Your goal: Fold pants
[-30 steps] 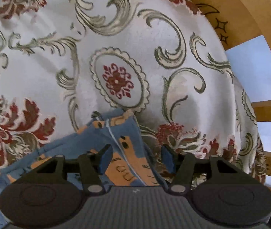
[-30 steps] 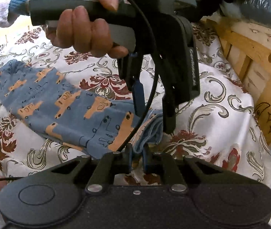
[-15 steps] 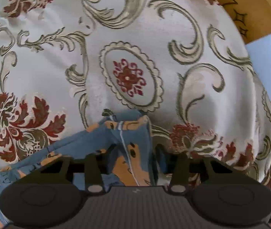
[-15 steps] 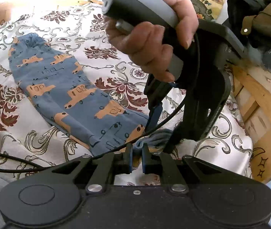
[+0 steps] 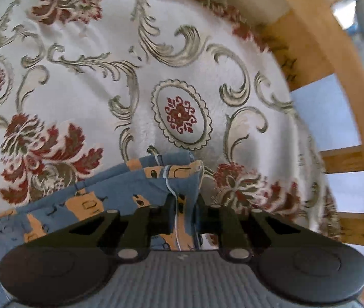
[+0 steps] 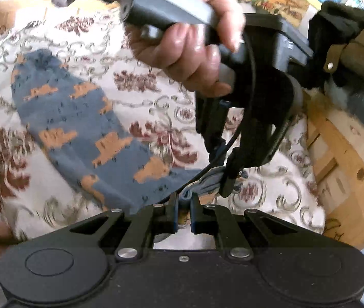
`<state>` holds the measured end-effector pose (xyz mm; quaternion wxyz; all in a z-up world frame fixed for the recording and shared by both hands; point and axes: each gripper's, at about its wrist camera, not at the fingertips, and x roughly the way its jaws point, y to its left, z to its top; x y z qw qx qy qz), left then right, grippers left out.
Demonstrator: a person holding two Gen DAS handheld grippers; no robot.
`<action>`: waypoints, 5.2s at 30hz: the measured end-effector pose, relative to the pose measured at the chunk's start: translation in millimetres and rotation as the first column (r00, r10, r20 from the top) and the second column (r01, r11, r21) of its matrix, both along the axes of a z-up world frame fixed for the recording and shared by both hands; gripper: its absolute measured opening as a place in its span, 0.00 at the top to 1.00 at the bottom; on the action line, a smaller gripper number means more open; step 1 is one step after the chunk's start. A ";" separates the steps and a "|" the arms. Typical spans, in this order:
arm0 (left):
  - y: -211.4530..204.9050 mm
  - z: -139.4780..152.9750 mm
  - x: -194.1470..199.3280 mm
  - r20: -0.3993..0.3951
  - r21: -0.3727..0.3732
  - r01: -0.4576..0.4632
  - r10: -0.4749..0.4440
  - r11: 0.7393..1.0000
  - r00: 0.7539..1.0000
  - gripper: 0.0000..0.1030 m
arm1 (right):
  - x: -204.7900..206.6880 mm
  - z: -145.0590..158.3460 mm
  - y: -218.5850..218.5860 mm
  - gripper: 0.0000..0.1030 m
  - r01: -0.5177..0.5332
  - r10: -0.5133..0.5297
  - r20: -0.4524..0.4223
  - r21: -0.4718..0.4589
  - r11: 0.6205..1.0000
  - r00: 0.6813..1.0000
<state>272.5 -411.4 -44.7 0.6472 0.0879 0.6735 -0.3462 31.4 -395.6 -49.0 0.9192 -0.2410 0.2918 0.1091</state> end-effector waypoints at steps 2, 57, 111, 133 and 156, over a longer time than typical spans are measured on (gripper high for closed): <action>20.3 11.4 3.4 -0.014 -0.046 -0.016 0.015 0.999 1.000 0.84 | -1.0 10.2 12.1 0.92 0.000 0.000 0.013 0.004 1.000 1.000; 362.7 -130.0 54.5 -0.190 -0.431 -0.316 0.257 0.845 0.947 0.64 | 31.3 -86.9 269.1 0.73 -0.100 0.094 -0.146 -0.039 0.994 0.985; 397.6 -113.5 53.2 -0.160 -0.372 -0.374 0.338 0.850 0.927 0.89 | 52.7 -64.2 285.9 0.90 -0.057 0.068 -0.084 0.122 0.991 0.994; 446.6 -102.9 58.0 -0.072 -0.292 -0.382 0.378 0.877 0.923 0.89 | 69.8 -71.5 335.9 0.90 -0.133 0.146 -0.108 0.121 0.984 0.983; 446.8 -36.2 -13.7 0.255 -0.338 -0.296 0.390 0.894 0.885 0.44 | 62.1 -36.1 234.3 0.48 0.050 -0.046 -0.053 0.059 0.997 0.998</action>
